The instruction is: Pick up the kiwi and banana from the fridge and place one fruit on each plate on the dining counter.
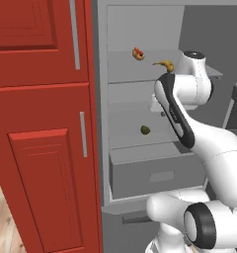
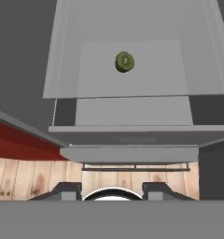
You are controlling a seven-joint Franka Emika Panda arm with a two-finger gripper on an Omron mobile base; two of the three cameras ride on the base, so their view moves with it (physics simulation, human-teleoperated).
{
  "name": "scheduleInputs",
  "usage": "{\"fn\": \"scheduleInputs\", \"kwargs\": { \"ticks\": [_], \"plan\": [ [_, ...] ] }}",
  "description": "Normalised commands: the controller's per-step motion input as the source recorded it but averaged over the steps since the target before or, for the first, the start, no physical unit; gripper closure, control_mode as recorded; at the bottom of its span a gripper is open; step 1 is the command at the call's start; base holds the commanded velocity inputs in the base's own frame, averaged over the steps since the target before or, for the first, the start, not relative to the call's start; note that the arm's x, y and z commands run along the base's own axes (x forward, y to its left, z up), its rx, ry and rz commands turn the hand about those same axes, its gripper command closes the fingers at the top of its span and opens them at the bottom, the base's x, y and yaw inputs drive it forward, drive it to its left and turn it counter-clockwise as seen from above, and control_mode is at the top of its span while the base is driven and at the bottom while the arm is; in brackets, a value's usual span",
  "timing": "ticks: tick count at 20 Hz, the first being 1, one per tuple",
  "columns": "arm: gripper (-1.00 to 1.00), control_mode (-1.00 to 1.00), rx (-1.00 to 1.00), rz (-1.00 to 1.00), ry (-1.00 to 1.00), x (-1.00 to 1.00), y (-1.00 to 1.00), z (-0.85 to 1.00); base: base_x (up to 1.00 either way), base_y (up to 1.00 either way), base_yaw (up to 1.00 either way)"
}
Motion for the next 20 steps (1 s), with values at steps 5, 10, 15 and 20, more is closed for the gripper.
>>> {"fn": "scheduleInputs", "kwargs": {
  "ticks": [5, 10, 15, 20],
  "plan": [
    [-1.00, -1.00, -0.02, 0.00, -0.01, -0.10, 0.01, -0.05, 0.00, 0.00, 0.00],
    [-1.00, -1.00, -0.01, 0.00, 0.00, -0.11, 0.00, -0.57, 0.00, 0.00, 0.00],
    [-1.00, -1.00, 0.00, 0.00, 0.00, 0.25, 0.00, -0.68, 0.00, 0.00, 0.00],
    [-1.00, -1.00, 0.02, 0.00, 0.00, 0.68, 0.00, -0.22, 0.00, 0.00, 0.00]
  ]
}}
